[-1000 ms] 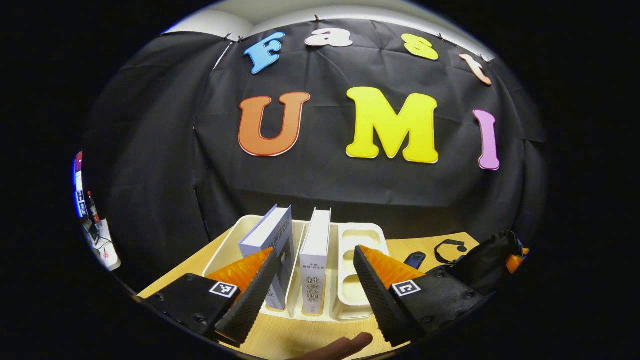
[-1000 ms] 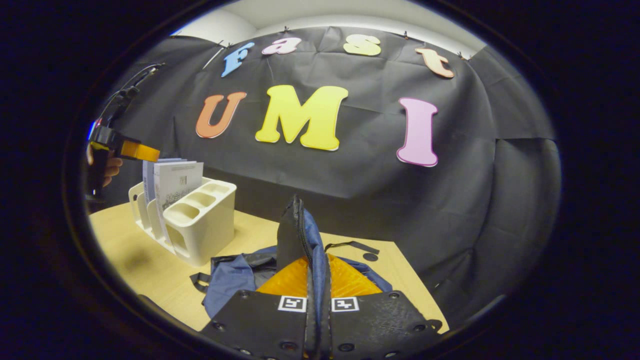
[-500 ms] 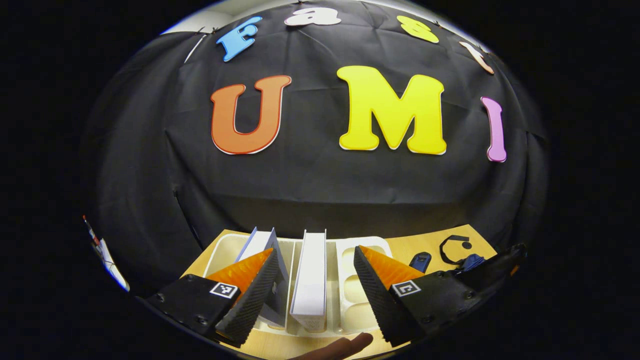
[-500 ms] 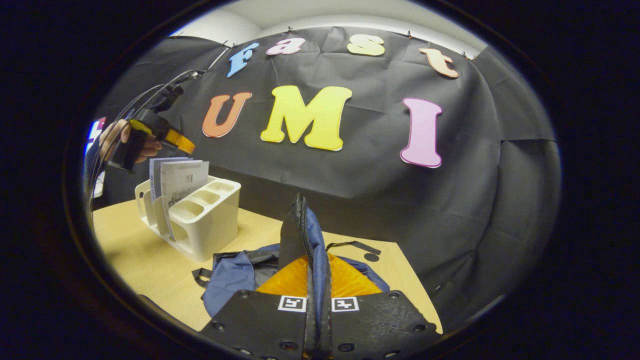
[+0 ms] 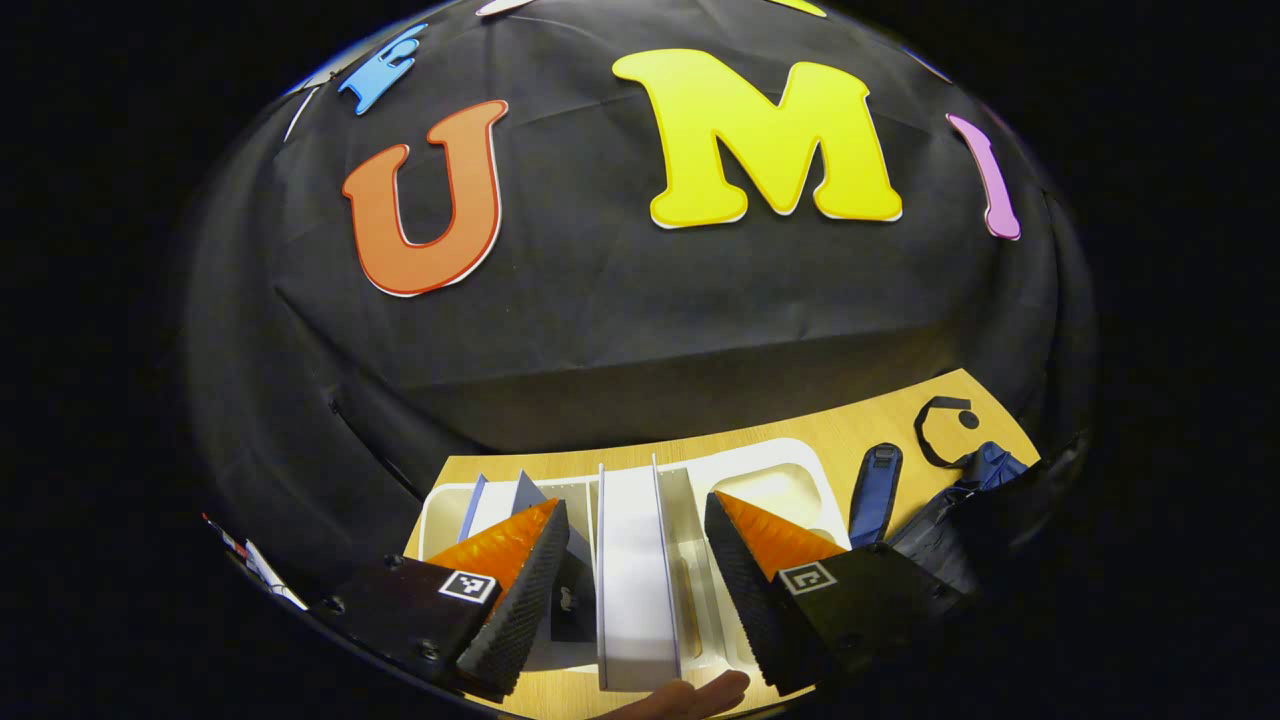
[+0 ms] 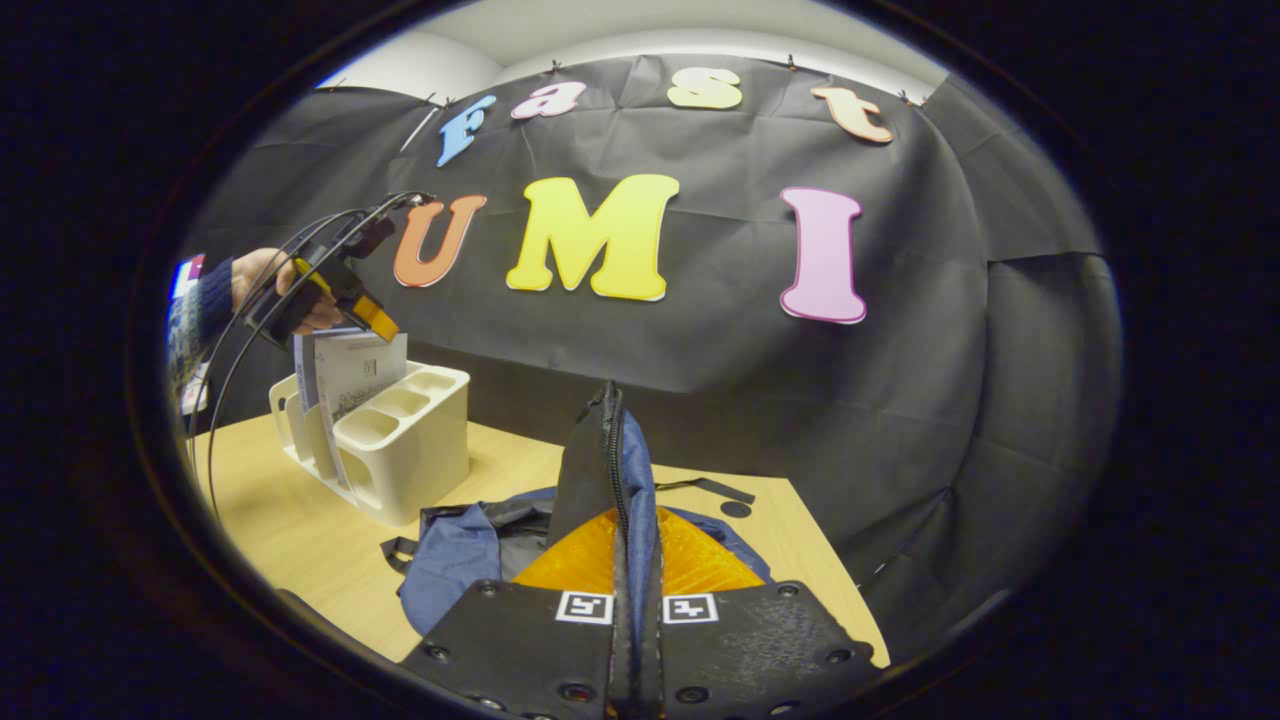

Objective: Open the schoolbag, grab two books from the bookshelf and put them into the schoolbag.

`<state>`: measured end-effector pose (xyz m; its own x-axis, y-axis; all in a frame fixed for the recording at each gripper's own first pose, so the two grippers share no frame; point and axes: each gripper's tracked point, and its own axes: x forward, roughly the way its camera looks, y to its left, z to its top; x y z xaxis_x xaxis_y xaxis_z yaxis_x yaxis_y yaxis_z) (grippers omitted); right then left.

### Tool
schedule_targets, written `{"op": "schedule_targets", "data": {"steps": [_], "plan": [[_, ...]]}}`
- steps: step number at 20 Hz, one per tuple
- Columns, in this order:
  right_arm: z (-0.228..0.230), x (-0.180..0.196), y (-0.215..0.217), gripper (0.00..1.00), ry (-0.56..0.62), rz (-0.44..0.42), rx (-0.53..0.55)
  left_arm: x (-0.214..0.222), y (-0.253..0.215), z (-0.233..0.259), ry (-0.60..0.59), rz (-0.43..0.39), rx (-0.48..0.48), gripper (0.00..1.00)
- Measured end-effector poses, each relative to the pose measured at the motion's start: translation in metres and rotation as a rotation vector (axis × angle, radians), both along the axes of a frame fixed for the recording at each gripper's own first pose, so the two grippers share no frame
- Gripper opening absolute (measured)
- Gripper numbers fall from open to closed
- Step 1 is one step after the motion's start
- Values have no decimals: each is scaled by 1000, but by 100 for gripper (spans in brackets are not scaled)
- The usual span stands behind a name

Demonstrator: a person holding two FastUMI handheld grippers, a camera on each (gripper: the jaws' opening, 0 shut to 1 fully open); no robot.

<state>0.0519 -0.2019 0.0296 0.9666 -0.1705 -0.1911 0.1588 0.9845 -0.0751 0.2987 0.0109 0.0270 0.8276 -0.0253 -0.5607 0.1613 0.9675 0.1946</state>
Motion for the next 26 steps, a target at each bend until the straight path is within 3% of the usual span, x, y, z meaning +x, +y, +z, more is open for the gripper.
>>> {"op": "schedule_targets", "data": {"steps": [4,5,11,13,15,16,26], "plan": [[-9,2,-2,4,11,13,12,-1,6,-25,118,19,50,85],[-10,2,-3,4,14,15,17,-4,7,-29,140,30,58,77],[-14,2,-7,4,8,14,39,-20,1,-49,292,16,59,62],[-18,1,-5,4,12,21,46,-19,-8,-50,293,-9,40,53],[-23,0,-5,4,20,17,46,-23,-10,-52,303,-8,21,54],[-24,-1,-4,4,21,20,47,-26,-11,-52,310,-9,12,48],[-37,4,-1,4,52,23,51,-69,-1,-36,289,46,-101,45]]}}
